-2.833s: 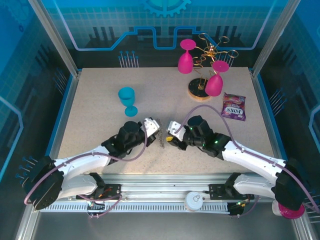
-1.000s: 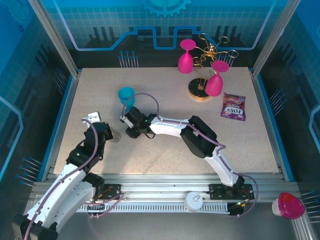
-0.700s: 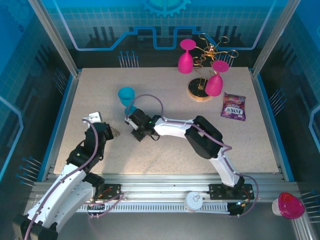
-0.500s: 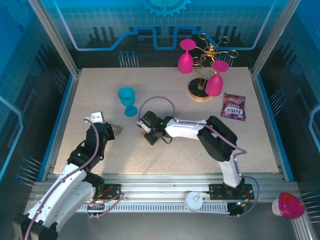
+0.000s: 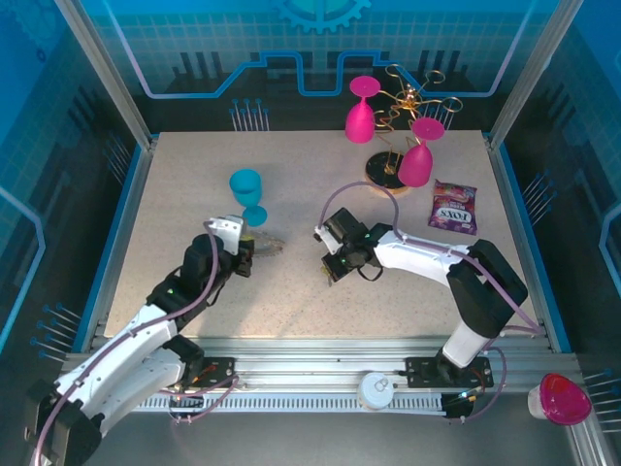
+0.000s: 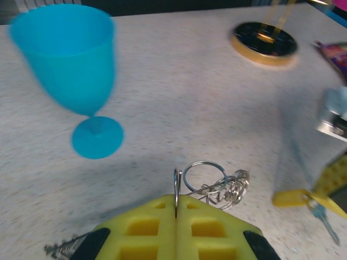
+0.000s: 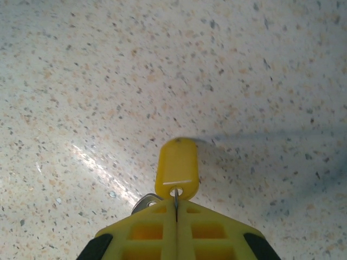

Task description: Put the keys on the keyring

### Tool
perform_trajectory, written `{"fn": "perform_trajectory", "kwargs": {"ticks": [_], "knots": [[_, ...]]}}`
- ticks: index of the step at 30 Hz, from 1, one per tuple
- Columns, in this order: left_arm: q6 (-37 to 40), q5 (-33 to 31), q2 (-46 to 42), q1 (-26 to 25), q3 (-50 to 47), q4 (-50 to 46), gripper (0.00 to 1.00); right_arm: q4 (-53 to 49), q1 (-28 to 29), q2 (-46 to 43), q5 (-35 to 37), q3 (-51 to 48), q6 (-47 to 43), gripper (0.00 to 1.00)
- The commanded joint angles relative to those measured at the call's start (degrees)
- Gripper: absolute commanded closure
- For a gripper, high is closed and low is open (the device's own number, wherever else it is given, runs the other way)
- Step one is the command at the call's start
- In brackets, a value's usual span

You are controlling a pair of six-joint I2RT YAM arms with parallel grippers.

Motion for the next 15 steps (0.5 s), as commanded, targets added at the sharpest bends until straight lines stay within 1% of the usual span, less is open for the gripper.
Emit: {"fn": "perform_trajectory", "kwargs": {"ticks": [1,3,6,7,9,11,13,15], "knots": [[4.66,9.50,2.71,-0.88,0.34,7.78,1.00,-0.75,-1.36,-1.69,-5.00,-2.23,2.88,1.00],[5.36,10.73,4.96,-0.99,1.16,8.77,1.00,-0.82,-1.51,-1.90,-3.26,-2.80,2.75,1.00],[6.24,10.57,7.67,-1.14,2.66,8.75,1.00,-1.71,-1.55,-0.23,-0.75,-2.96,2.38,1.00],[6.25,10.75,8.17,-1.19,2.88,8.99,1.00,-1.89,-1.62,0.34,-0.48,-2.85,2.30,0.97],[6.25,11.06,9.11,-1.17,3.24,9.62,1.00,-1.90,-1.63,1.08,-0.49,-2.54,2.25,0.81],[6.21,11.19,9.63,-1.20,3.43,10.01,1.00,-1.33,-1.63,0.55,-1.14,-2.45,2.46,0.73],[6.25,11.43,9.87,-1.16,3.44,10.08,1.00,-1.30,-1.72,-0.47,-2.06,-2.18,2.47,0.69],[6.25,11.45,9.83,-1.19,3.21,10.36,1.00,-2.27,-1.95,-1.18,-2.35,-1.68,2.22,0.67]]}}
